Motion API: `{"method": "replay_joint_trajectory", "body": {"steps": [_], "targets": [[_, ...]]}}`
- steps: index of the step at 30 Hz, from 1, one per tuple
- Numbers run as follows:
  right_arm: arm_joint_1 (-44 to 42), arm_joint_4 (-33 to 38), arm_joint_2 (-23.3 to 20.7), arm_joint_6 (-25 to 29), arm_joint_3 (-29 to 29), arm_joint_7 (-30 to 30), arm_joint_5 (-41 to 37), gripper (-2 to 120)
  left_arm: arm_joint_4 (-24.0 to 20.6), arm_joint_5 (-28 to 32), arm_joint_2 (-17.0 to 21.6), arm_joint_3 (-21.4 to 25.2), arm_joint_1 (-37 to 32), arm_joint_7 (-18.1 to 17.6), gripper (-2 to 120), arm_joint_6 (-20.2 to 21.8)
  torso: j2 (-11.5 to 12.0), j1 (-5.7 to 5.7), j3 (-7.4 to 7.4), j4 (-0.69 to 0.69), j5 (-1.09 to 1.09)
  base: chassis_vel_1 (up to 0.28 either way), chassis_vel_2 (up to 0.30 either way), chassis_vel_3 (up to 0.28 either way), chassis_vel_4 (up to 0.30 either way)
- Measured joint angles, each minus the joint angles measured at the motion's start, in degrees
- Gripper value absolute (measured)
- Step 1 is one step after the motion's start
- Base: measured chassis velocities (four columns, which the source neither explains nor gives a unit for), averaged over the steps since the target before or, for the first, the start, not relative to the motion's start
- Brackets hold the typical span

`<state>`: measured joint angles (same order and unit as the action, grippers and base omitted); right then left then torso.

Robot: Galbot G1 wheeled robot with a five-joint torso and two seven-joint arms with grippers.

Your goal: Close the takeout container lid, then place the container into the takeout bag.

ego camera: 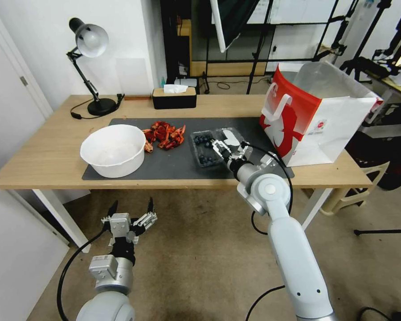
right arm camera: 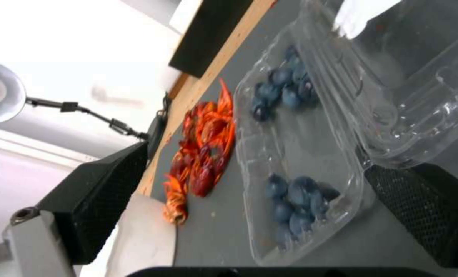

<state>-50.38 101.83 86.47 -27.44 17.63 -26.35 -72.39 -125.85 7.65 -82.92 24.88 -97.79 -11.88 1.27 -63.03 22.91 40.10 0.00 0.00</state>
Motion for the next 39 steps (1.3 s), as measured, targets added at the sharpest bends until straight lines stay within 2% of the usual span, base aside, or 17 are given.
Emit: {"method": "replay_joint_trajectory", "body": {"steps": [19, 39], "targets": [[-1.43, 0.73, 2.33, -0.24, -2.4, -0.55, 2.37, 100, 0.58, -0.45, -0.49, -0.06, -0.15, -0.22, 100, -0.9, -0.01, 0.0, 0.0, 0.0, 0.0, 0.0, 0.0, 0.0, 0.0], [-4.69, 6.35, 2.56, -0.5, -3.95, -4.26, 2.33, 100, 0.87, -0.84, -0.83, -0.23, -0.07, -0.29, 100, -0.93, 0.0, 0.0, 0.0, 0.0, 0.0, 0.0, 0.0, 0.0, 0.0]]}}
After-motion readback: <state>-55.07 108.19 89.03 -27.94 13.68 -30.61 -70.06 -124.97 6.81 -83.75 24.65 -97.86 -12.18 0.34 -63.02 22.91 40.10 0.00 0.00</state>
